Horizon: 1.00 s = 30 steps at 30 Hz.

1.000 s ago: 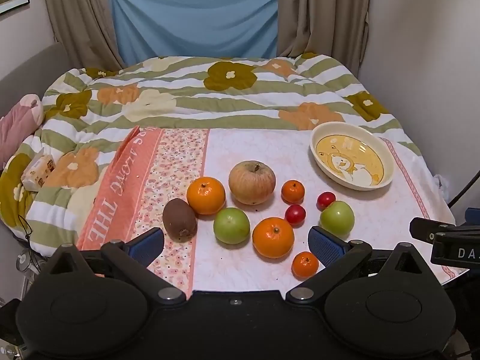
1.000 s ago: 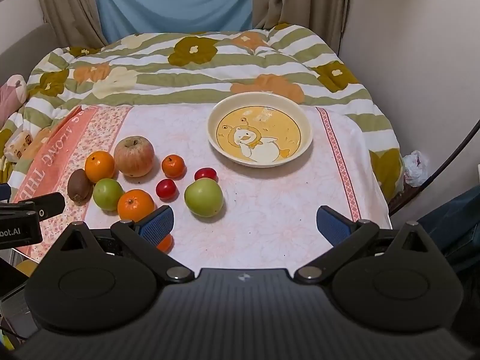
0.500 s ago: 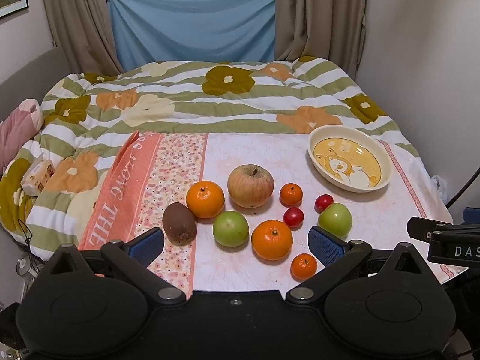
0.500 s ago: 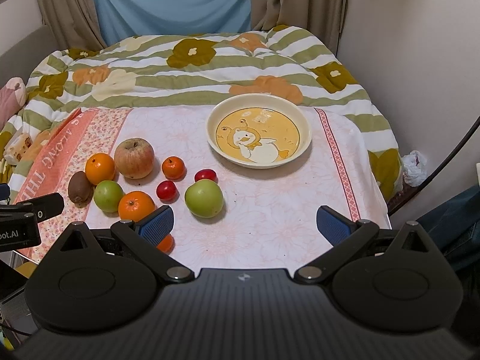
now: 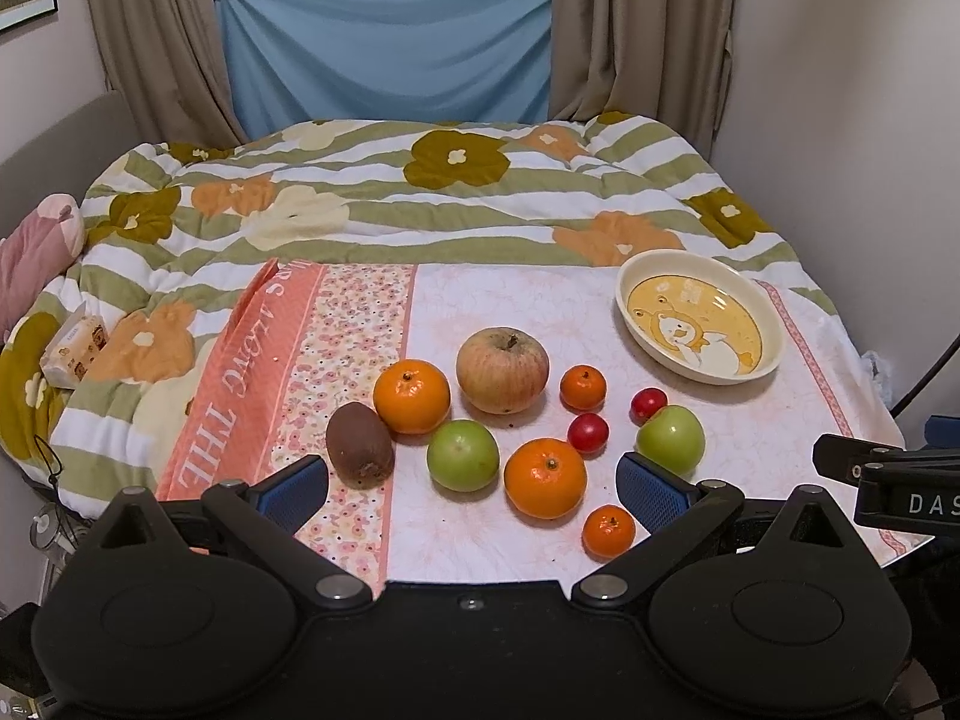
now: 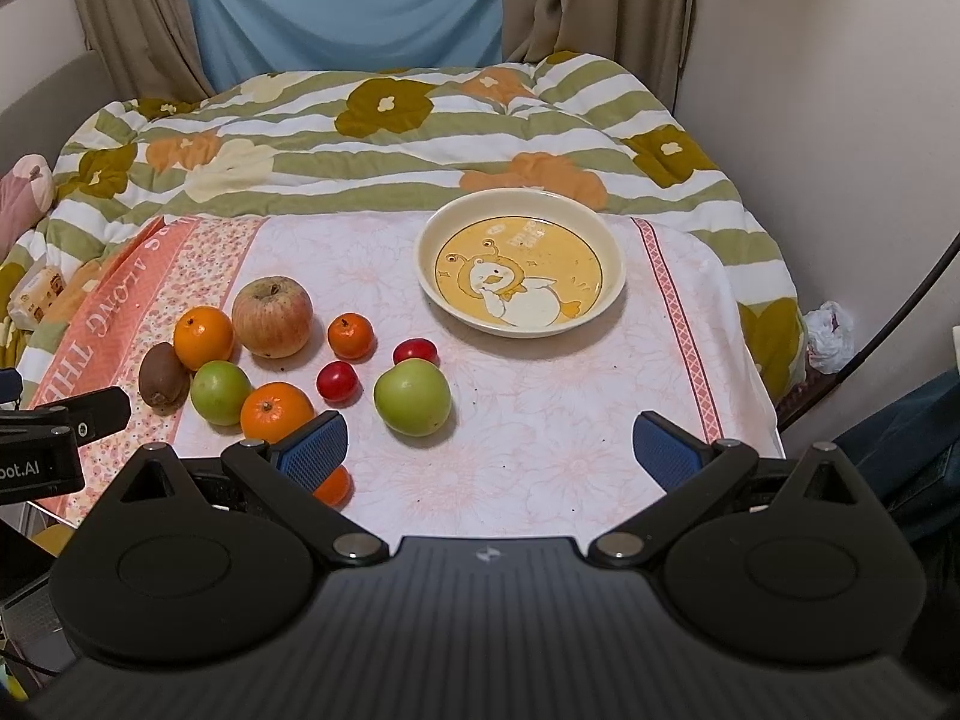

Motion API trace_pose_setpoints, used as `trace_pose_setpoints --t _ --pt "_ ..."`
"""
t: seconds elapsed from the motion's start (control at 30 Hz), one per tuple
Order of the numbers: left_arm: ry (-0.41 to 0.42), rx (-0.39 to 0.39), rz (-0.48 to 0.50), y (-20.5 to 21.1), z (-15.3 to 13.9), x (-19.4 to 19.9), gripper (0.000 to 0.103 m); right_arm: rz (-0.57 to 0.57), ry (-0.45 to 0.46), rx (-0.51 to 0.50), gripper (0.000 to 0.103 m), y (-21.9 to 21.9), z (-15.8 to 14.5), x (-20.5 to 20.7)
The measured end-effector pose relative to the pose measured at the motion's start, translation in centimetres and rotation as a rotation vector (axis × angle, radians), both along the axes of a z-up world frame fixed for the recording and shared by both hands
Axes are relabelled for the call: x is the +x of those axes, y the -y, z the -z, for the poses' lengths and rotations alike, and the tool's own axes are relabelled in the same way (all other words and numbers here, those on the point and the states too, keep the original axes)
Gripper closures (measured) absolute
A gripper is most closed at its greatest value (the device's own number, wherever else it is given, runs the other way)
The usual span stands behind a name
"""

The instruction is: Organize fruits

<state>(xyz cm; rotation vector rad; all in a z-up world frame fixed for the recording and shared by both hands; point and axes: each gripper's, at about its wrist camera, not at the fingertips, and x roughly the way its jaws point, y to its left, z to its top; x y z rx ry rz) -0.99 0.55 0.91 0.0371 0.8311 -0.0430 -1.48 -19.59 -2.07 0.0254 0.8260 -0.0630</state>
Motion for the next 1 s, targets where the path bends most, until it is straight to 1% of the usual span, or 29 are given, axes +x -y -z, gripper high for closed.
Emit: trace_pose_setpoints --t 0.33,1.0 --pt "-0.009 -0.018 0.002 -0.07 0.11 0.2 0.0 0.003 -0.002 -0.001 0.0 0.12 -0.07 0.03" --pt "-0.005 -0.01 0.003 -0.12 0.04 0.16 0.0 0.002 0.002 -0.001 0.0 0.15 -0.09 -0.01"
